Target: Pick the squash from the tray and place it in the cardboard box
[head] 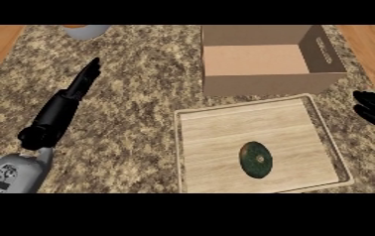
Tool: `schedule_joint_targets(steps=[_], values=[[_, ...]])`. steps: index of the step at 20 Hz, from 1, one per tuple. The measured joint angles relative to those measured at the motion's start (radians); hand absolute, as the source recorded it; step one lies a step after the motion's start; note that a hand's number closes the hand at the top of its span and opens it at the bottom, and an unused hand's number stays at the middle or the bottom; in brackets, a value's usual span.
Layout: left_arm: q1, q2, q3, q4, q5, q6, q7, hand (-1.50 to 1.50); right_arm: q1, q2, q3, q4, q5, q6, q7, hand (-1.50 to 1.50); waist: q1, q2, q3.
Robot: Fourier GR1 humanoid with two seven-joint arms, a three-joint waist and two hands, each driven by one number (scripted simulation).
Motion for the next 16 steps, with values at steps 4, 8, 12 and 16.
schedule_joint_targets(steps=[4,8,12,16], values=[[-0.007,-0.018,-0.009,0.007,-0.014,-0.007,0.000,0.00,-0.009,-0.067,0.071,-0.109,0.066,0.093,0.157,-1.50,0.012,0.002,-0.001],[-0.022,-0.031,-0.013,0.003,-0.031,-0.008,0.018,0.00,-0.053,-0.088,0.196,-0.173,0.105,0.161,0.340,-1.50,0.022,0.003,-0.001],[-0.019,-0.033,-0.002,0.001,-0.032,-0.024,0.017,0.00,-0.125,-0.079,0.325,-0.180,0.109,0.212,0.520,-1.50,0.028,0.003,-0.002],[-0.027,-0.034,0.010,-0.010,-0.032,-0.037,0.034,0.00,-0.220,-0.030,0.469,-0.179,0.113,0.257,0.714,-1.50,0.032,0.002,-0.002]])
